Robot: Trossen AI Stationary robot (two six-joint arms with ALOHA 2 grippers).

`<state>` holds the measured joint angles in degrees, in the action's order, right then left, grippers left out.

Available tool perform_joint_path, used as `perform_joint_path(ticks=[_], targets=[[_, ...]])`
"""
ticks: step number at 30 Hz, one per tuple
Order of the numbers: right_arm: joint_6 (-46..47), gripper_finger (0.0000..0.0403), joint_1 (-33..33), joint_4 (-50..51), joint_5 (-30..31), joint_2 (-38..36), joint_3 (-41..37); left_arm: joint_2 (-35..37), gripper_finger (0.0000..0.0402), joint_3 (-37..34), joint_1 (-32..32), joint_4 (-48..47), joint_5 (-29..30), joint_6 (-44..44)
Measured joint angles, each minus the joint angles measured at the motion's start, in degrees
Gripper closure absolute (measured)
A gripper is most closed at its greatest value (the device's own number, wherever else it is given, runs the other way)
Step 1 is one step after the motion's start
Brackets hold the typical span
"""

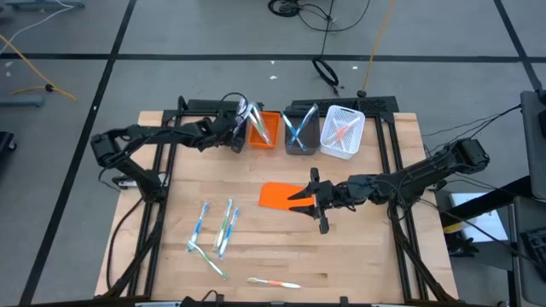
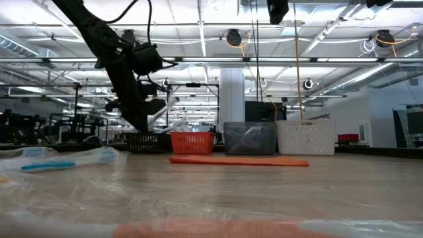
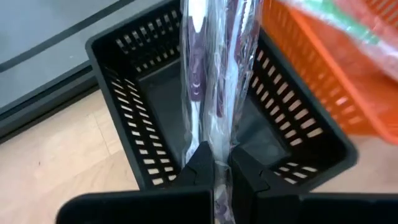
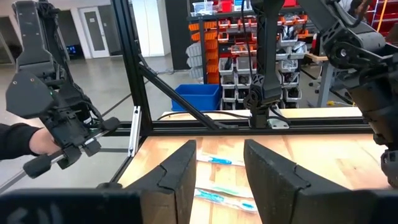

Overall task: Pick & Place Toothbrushes
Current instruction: Put the violet toothbrush into the black bin

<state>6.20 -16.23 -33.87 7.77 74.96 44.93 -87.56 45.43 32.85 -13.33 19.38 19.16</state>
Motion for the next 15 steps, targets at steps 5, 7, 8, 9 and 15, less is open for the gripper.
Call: perform_joint_path(ticks=[5, 7, 8, 9, 15], targets=[[-0.02, 0.0277, 0.0, 0.34, 0.04, 0.26, 0.0, -1.87, 0.0379, 0.0, 0.84, 0.46, 0.13, 0.8], [-0.03, 0.0277, 0.02, 0.37, 0.43, 0.94, -0.01, -2.4, 0.0371, 0.0, 1.12, 0.56, 0.13, 1.35], [-0.09, 0.0277, 0.02, 0.51, 1.29, 1.25, -0.04, -2.55, 0.0368, 0.0, 1.26, 0.38, 0.11, 1.62], [-0.29, 0.0277, 0.02, 0.43, 1.82, 1.7, -0.07, -2.7, 0.0367, 0.0, 1.26, 0.49, 0.15, 1.96], [-0.91, 0.0277, 0.19, -1.7, 2.86, 4.83, -0.07, -2.99, 0.0362, 0.0, 1.26, 0.5, 0.16, 2.02]])
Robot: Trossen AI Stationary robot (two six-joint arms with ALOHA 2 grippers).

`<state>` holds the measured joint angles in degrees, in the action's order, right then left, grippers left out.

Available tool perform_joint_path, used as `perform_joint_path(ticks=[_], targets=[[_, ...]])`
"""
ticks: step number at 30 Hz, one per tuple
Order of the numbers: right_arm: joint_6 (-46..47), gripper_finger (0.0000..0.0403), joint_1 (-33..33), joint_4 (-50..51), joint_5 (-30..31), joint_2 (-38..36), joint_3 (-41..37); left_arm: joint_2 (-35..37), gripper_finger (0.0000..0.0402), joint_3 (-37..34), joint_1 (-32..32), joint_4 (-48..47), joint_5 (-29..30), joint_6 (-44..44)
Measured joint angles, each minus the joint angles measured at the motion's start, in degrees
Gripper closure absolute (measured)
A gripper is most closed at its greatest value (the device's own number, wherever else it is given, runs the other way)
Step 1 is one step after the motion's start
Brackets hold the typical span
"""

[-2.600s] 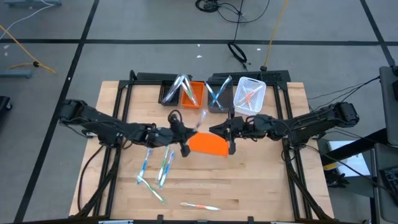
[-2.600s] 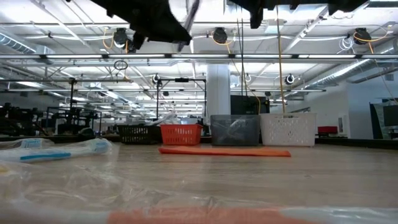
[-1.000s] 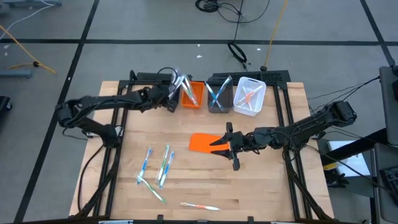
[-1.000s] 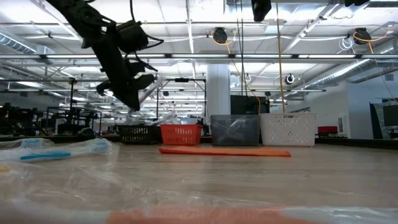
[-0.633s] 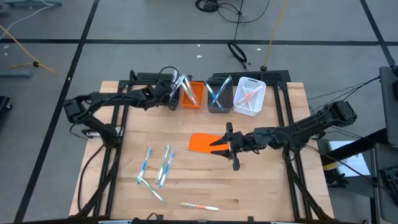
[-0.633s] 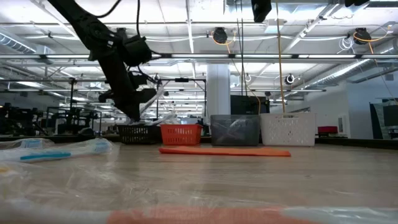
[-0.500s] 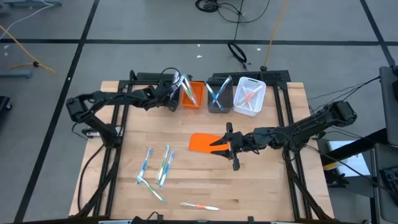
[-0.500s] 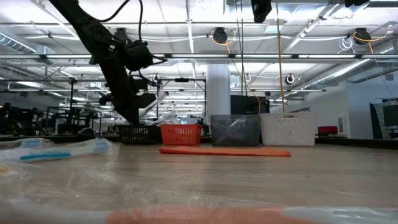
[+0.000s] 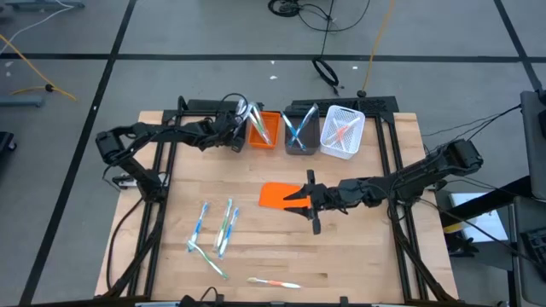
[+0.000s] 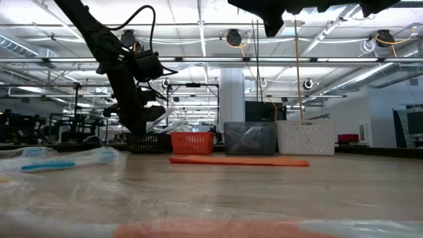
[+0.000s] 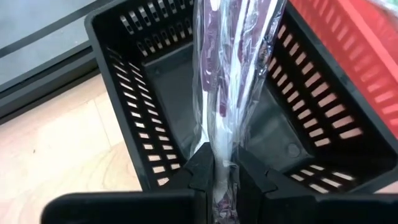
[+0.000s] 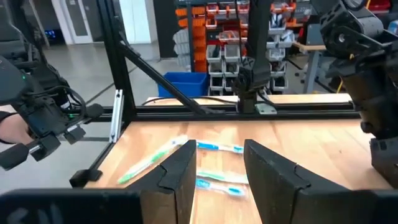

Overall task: Pick & Place Toothbrushes
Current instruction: Put the violet toothbrush into the black bin, then put the blue toothbrush into the black transparent bin

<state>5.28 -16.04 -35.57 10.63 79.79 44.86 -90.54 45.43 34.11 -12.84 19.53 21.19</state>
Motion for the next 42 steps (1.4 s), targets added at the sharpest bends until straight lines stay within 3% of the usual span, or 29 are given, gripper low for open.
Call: perform_joint_path(ticks=[7, 17, 23, 30, 35, 42], targets=[[-0.4, 0.0277, 0.23, -0.22, -0.12, 0.02, 0.0, 0.0, 0.0348, 0.0, 0.0, -0.38, 0.02, -1.05], [-0.42, 0.0277, 0.23, -0.2, -0.16, 0.02, 0.0, 0.0, 0.0222, 0.0, 0.07, -0.53, 1.51, 0.73], [-0.42, 0.0277, 0.23, -0.2, -0.17, 0.02, 0.0, 2.43, 0.0179, 0.0, 0.04, -0.79, 1.48, -0.04], [-0.4, 0.0277, 0.25, -0.18, -0.17, 0.0, 0.0, 9.37, 0.0172, 0.07, -1.15, -4.52, -4.0, 0.27], [-0.4, 0.0277, 0.25, -0.18, -0.17, 0.0, 0.0, 13.69, 0.0182, 0.07, -4.47, -16.76, -8.82, 4.78], [-0.4, 0.0277, 0.25, -0.18, -0.19, 0.0, 0.0, 14.62, 0.0195, 0.09, -14.34, -33.07, -9.21, 12.29]])
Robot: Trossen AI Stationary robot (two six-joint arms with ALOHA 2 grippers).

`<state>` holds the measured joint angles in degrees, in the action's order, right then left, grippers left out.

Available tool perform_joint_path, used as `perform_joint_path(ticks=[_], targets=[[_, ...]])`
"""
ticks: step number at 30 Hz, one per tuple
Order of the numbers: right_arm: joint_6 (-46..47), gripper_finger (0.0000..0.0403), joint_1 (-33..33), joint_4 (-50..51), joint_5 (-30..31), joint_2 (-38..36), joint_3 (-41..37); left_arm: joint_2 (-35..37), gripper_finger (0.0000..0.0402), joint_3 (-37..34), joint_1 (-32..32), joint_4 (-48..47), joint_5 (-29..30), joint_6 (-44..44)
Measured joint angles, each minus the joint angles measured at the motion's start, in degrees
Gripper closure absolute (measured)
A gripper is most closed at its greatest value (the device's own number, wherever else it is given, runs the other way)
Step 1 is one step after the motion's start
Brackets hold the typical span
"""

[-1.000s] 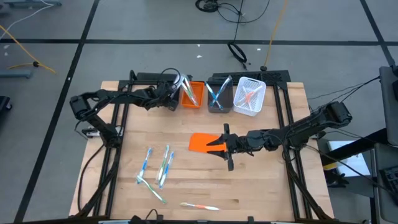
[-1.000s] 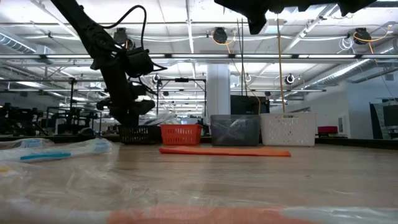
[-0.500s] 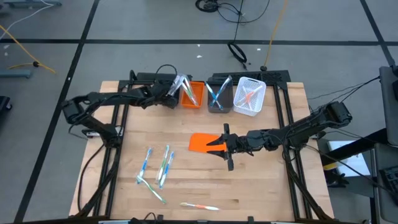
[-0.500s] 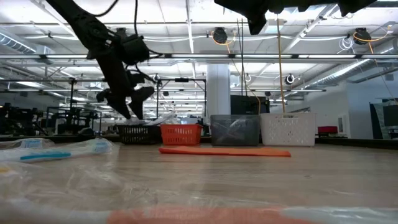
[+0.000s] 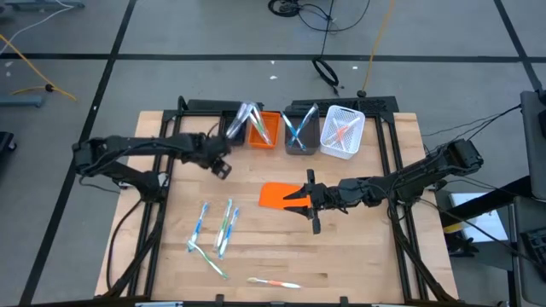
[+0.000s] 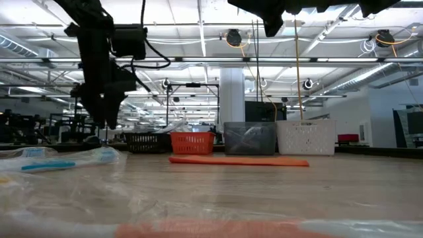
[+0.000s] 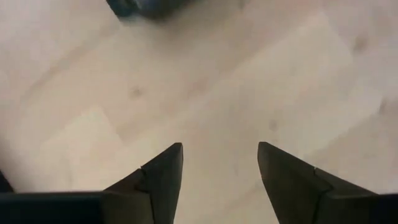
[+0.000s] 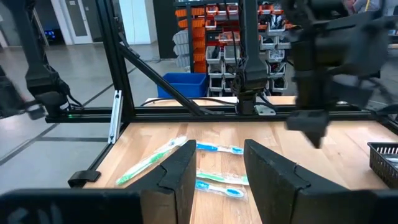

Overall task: Pick & Place Toothbrushes
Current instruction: Put the blue toothbrush into the black transparent bin

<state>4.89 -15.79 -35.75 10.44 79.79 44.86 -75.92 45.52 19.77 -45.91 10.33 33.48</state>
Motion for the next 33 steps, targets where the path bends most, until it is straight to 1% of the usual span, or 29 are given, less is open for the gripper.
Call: perform_joint_path(ticks=[4, 9, 21, 27, 33], targets=[[0.0, 0.0277, -0.02, 0.0, 0.0, 0.0, 0.0, 0.01, 0.0201, 0.0, -7.5, -4.35, -0.04, 5.25], [0.73, 0.0277, -0.02, 0.0, -0.02, 0.0, 0.0, -0.02, 0.0207, 0.0, -17.87, -6.7, -0.04, 14.38], [0.55, 0.0277, -0.04, 0.0, -0.02, -0.02, 0.02, -0.02, 0.021, -0.02, -42.55, -8.37, 0.05, 41.69], [0.29, 0.0277, -0.04, 0.0, -0.02, -0.02, 0.02, -0.18, 0.0222, -0.02, -51.1, -8.37, 0.22, 52.37], [0.22, 0.0277, -0.04, 0.0, -0.02, 0.0, 0.02, -3.09, 0.0233, -0.02, -56.12, -8.44, 0.2, 60.35]])
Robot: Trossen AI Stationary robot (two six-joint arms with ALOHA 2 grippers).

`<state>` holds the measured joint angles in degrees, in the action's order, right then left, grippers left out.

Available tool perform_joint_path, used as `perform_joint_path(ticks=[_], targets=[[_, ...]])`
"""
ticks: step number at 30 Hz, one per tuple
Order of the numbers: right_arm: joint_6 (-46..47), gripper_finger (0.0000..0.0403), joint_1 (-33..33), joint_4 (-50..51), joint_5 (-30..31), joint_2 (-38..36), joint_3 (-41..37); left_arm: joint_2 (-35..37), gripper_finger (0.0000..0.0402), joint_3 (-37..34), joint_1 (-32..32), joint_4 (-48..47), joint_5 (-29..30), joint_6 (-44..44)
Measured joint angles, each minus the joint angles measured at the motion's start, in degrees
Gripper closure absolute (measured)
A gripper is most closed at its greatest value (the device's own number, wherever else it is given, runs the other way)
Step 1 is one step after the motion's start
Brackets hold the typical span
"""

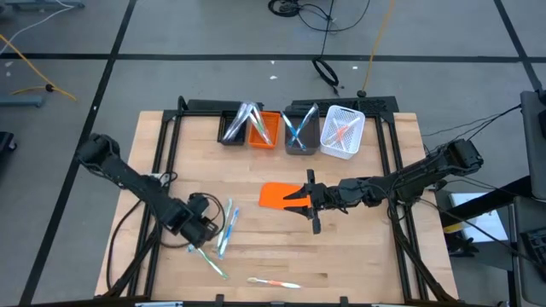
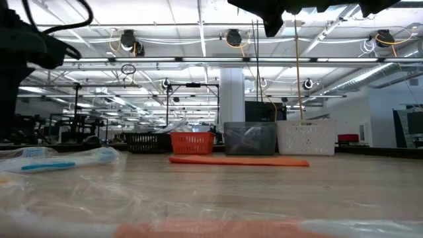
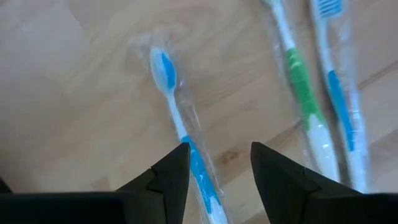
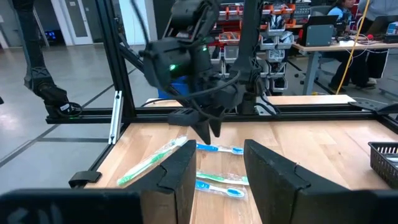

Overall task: Pick & Place Toothbrushes
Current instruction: Put the blue toothbrush into the black transparent bin

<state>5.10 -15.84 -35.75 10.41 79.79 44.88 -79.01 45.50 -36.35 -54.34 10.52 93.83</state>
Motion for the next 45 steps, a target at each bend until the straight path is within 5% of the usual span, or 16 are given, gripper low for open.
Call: perform_joint_path(ticks=[31, 35, 41, 45], targets=[[0.0, 0.0277, -0.02, 0.0, 0.0, 0.0, 0.02, -11.75, 0.0237, 0.07, -2.78, 2.29, -5.99, 6.15], [0.0, 0.0277, -0.02, 0.0, 0.0, -0.01, 0.02, -11.77, 0.0271, 0.07, -2.74, 2.33, -5.99, 6.15], [-0.02, 0.0277, -0.02, 0.02, 0.0, -0.02, 0.02, -11.03, 0.0385, -0.07, -2.61, 1.4, -5.92, 3.77], [-0.02, 0.0277, -0.02, 0.04, 0.0, -0.02, 0.02, -9.69, 0.0391, 0.67, -2.53, -0.94, -3.3, 3.87]])
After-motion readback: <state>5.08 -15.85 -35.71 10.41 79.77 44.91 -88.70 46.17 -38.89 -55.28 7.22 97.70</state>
